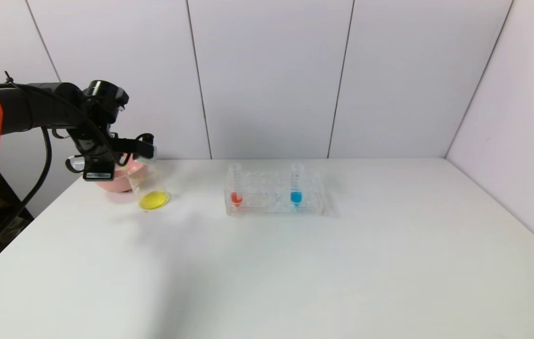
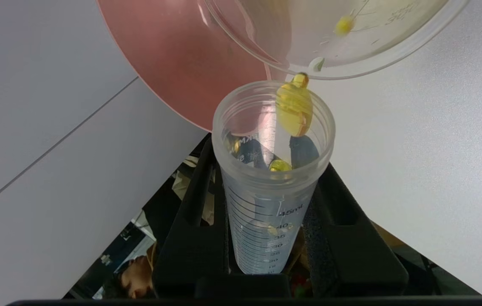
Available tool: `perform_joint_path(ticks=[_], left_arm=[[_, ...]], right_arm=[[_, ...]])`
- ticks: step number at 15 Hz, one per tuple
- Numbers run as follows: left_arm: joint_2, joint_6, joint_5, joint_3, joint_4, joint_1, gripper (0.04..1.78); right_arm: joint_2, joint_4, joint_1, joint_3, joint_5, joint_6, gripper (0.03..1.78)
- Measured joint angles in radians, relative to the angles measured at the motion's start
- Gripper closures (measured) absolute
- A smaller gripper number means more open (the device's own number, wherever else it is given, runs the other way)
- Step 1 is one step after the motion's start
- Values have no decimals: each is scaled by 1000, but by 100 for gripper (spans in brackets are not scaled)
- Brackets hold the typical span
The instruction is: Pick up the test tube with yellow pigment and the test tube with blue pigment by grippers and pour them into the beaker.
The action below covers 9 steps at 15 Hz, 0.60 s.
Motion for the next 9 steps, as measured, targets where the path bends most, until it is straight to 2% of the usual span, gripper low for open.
perform_joint_path(ticks=[9], left_arm=[[0, 1, 35, 0, 0, -13, 131]], right_arm=[[0, 0, 0, 0, 0, 0, 10]])
